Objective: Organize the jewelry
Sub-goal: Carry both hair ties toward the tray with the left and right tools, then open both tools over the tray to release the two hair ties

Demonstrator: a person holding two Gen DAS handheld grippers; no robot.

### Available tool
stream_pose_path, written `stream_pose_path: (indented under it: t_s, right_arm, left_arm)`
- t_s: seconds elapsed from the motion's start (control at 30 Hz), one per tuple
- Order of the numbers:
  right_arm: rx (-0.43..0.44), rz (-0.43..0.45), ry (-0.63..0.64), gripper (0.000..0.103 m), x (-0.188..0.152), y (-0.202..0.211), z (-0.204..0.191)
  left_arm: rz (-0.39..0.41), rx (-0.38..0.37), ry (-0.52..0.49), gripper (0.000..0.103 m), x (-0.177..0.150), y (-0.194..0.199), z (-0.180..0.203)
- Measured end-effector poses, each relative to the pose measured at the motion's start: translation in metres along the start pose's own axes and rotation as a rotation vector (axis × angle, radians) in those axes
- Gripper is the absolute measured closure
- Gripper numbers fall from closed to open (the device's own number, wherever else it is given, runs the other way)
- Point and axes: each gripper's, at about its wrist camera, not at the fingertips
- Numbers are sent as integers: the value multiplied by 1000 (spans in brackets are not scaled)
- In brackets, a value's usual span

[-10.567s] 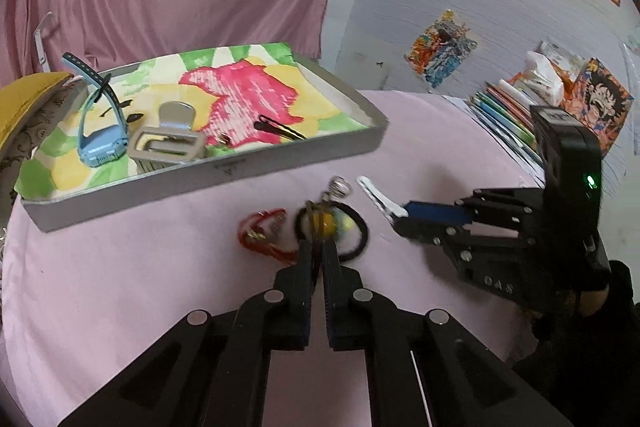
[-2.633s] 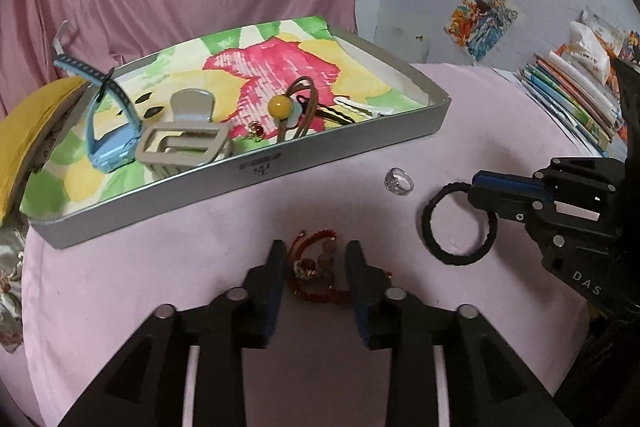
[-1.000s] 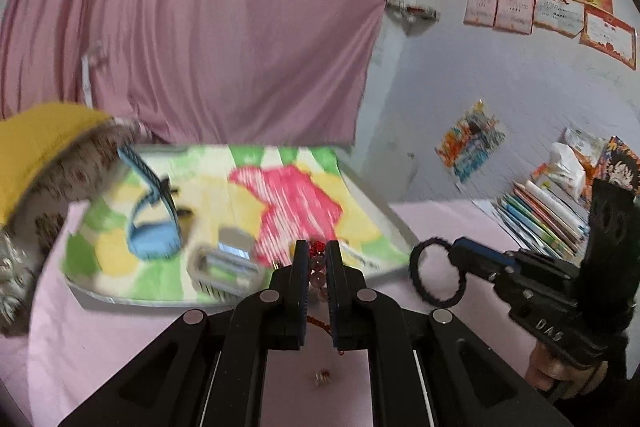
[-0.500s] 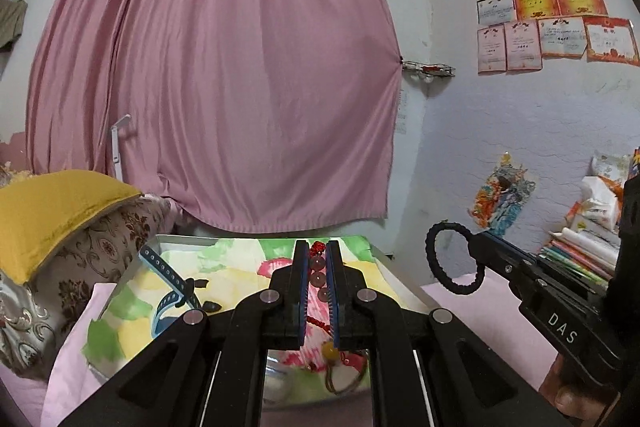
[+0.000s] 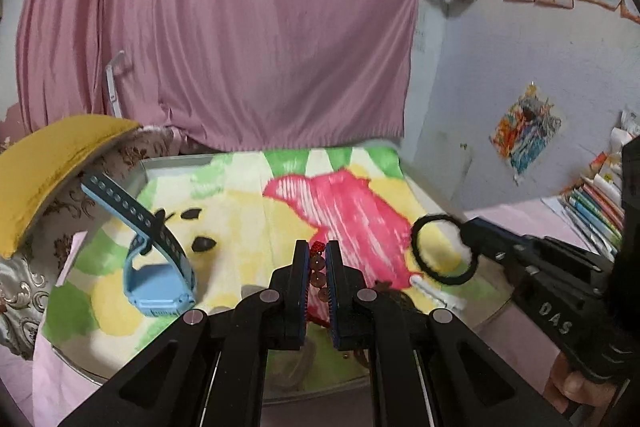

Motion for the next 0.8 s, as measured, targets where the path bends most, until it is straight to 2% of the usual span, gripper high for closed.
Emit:
stream_pose_path:
  t_s: [0.2,0.43,0.73,0.8]
  right_arm:
    - [23,-79,-21,98,-4,-14,0]
    - [38,-119,-35,98,-8,-19,1]
    - [48,-117,-77,97,-10,-18,7]
    - [44,-100,-76,88,-10,-13,7]
  left_arm:
    - [-67,15,-37,95,-9,-7,7]
    - [-143,25,-13,95,-11,-18,1]
    - [-140,16,-3,95,-11,-18,0]
    - [-128,9,6,95,-10,-16,-1]
Point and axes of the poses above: each gripper's, at about its wrist camera, not at the fingertips, and y roughly against the way its jaws point, z to its right, x to its top, and after that the axes turned 5 degrees about z, right-handed
